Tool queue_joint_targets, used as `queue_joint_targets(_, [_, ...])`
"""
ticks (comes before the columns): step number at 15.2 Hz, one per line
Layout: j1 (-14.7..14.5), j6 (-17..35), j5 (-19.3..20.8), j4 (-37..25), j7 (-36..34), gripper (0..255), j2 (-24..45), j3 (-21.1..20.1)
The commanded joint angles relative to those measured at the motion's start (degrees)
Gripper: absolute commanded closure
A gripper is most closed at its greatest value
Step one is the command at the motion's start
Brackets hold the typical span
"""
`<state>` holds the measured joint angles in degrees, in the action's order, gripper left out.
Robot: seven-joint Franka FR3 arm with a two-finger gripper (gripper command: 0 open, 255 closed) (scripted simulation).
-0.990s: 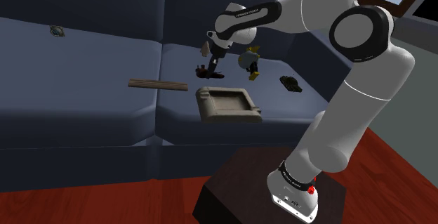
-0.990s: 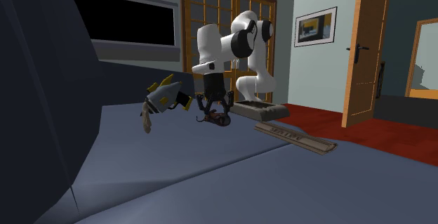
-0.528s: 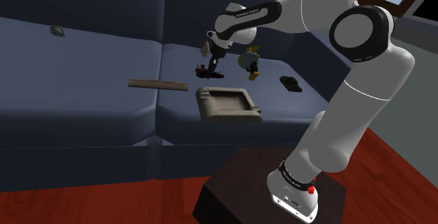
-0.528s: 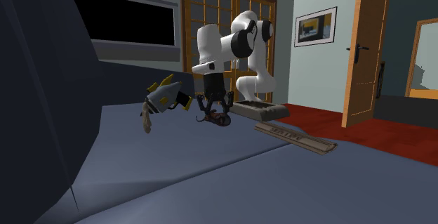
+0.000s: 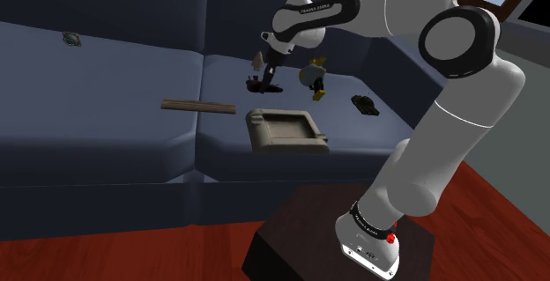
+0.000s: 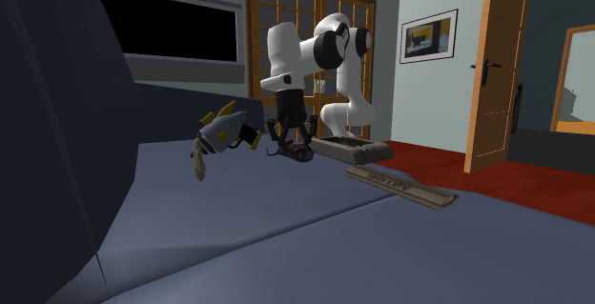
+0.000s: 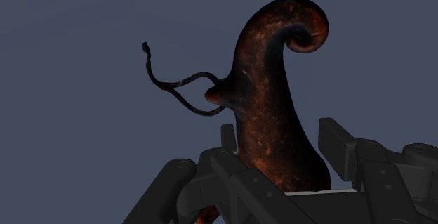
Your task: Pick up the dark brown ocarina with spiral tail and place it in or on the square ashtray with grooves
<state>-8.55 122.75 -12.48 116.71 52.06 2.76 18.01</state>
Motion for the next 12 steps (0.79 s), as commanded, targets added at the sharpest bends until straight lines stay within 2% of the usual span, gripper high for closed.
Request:
queue_joint_targets(1, [-0.03,-1.47,0.46,-0.86,-0.50,255,-0.71,0.02])
queue_joint_targets(12, [-0.02,-9.38,2.03,-6.88,-2.51,255,-2.90,0.07])
